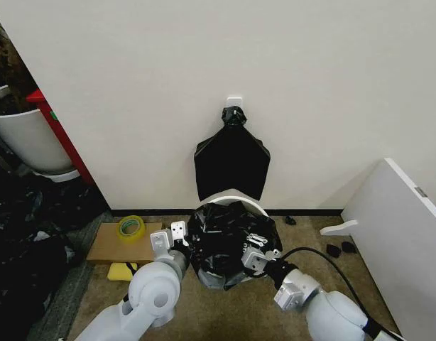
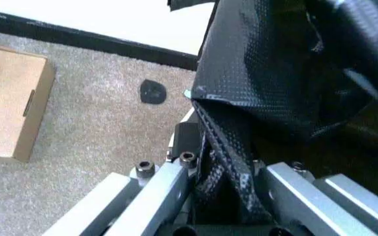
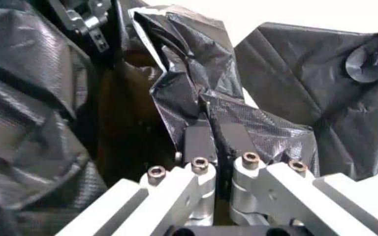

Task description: Place the garbage bag over the trash bin.

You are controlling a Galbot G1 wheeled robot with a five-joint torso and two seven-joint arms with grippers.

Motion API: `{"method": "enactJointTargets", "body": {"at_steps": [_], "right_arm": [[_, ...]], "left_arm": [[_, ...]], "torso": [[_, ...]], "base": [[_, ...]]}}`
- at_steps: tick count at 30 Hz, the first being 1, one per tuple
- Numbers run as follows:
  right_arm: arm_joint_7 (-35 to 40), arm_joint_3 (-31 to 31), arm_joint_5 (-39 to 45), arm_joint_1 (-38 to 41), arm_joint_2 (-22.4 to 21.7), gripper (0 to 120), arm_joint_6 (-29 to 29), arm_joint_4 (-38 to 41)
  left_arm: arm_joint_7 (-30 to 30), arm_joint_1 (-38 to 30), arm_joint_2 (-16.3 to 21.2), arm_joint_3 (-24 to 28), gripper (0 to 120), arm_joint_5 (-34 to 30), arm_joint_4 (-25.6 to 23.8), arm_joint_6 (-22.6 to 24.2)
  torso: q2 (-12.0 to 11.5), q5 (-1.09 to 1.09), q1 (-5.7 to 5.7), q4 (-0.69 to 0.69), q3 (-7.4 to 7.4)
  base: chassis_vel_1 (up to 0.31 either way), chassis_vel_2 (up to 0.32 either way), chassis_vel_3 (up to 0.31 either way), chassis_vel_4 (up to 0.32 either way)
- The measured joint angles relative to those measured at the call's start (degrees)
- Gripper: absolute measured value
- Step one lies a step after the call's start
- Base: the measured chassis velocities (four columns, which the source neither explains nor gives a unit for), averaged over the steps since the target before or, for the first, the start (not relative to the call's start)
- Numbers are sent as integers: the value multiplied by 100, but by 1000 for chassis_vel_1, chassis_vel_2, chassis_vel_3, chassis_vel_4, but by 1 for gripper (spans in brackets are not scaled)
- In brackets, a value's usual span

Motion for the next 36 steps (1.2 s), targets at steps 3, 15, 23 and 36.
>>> {"method": "enactJointTargets", "body": {"at_steps": [3,15,23,36], "right_arm": [[51,62,319,-27,-20,0,-48,111],[1052,556,4784,463,-370,0,-1077,1044],[1918,875,7199,1256,-402,0,-1609,665],[2013,839,8310,1458,-670,0,-2031,-238]], "left_arm": [[156,39,65,-5,1,243,2,2],[1708,402,594,-65,1,1739,14,-276],[2630,753,845,-300,1,2844,-20,-878],[3347,1035,972,-376,1,4022,116,-1941]], "torso": [[0,0,0,0,0],[0,0,0,0,0],[0,0,0,1,0],[0,0,0,0,0]], "base": [[0,0,0,0],[0,0,0,0],[0,0,0,0],[0,0,0,0]]}}
